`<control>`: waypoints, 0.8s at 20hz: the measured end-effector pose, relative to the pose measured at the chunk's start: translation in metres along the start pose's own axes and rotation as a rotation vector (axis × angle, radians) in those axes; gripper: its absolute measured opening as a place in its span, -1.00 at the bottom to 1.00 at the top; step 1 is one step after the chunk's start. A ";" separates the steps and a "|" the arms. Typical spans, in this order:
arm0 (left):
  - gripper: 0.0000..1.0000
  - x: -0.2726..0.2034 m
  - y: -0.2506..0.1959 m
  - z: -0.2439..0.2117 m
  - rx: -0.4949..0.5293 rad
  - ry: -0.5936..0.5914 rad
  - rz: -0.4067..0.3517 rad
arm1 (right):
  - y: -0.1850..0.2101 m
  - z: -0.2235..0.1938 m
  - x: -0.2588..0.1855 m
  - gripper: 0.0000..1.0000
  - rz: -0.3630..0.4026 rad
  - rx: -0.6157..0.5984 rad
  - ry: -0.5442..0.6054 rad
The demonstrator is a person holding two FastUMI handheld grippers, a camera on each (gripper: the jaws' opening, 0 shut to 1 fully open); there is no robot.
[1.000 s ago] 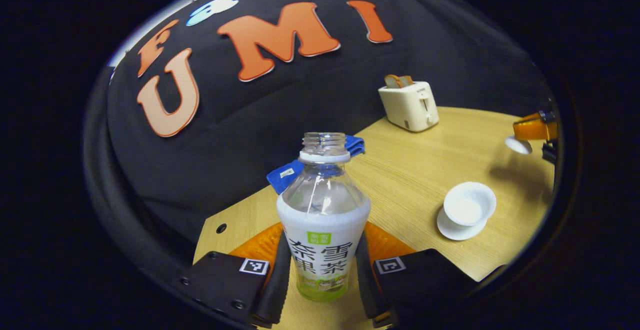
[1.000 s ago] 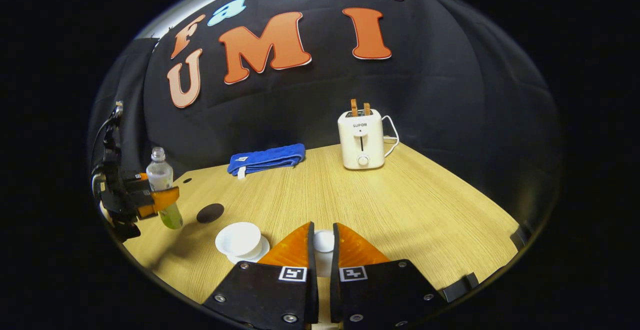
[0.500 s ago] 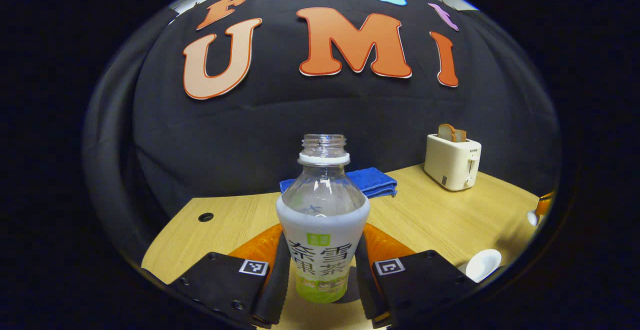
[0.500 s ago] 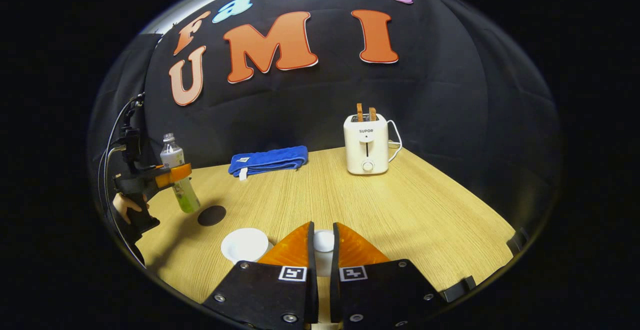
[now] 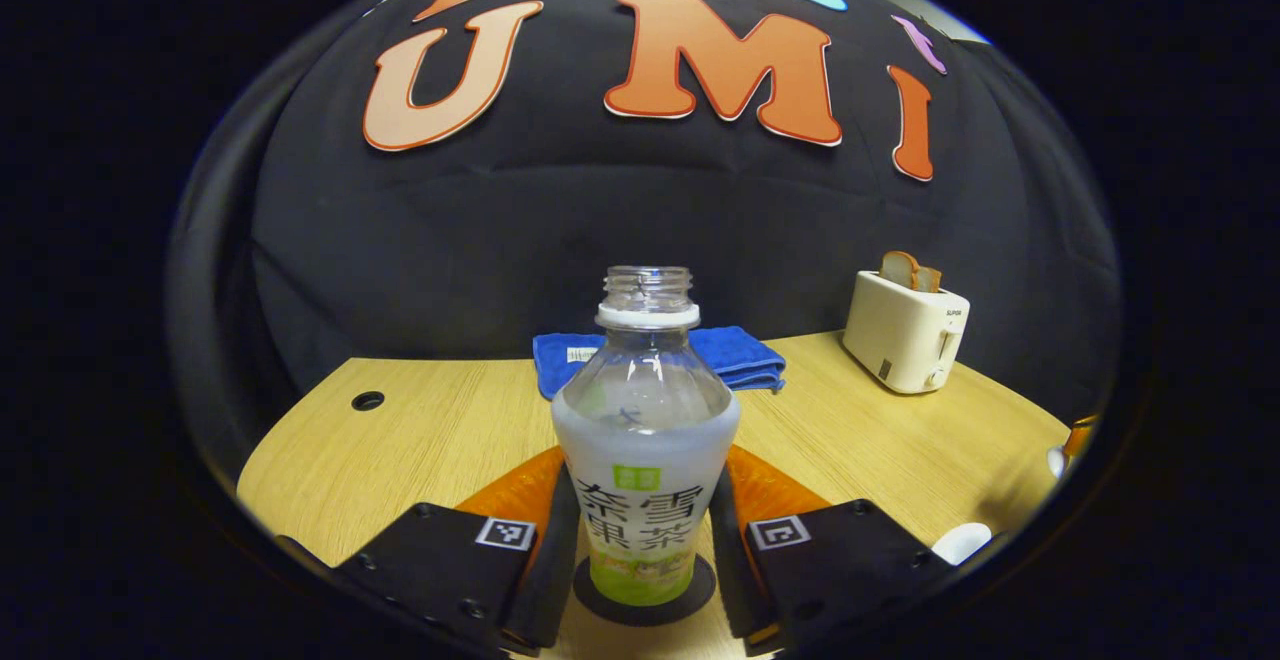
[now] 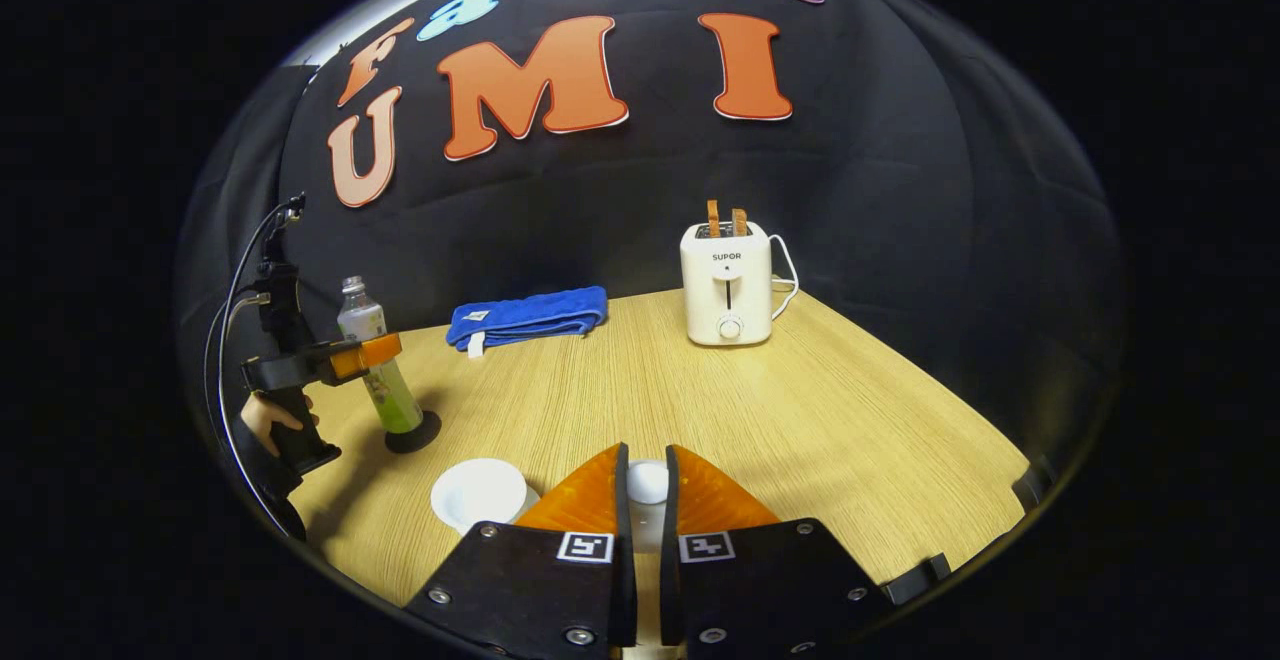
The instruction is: Open the teacup lid with one hand, grasp the water bottle and pour water into the teacup with the other hand; after pouring, place the water bottle on the coaster and then close the teacup lid.
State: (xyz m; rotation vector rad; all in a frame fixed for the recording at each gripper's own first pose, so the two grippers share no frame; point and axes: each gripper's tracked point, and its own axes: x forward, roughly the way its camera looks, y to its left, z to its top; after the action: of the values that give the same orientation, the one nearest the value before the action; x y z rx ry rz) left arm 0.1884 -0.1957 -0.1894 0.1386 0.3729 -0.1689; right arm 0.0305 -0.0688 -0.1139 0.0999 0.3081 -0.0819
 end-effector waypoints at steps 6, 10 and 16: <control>0.35 -0.003 0.001 -0.006 -0.041 -0.007 -0.014 | 0.008 -0.003 0.001 -0.81 0.011 -0.001 0.008; 0.46 -0.005 0.000 -0.008 -0.030 -0.017 -0.021 | 0.011 -0.005 0.002 -0.81 0.017 0.001 0.012; 1.00 -0.005 -0.002 -0.014 -0.034 -0.009 -0.027 | 0.014 -0.004 0.002 -0.81 0.025 0.004 0.007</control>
State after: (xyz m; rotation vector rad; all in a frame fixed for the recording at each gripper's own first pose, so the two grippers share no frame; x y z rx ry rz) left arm 0.1788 -0.1942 -0.2008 0.0992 0.3690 -0.1891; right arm 0.0328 -0.0544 -0.1170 0.1077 0.3135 -0.0574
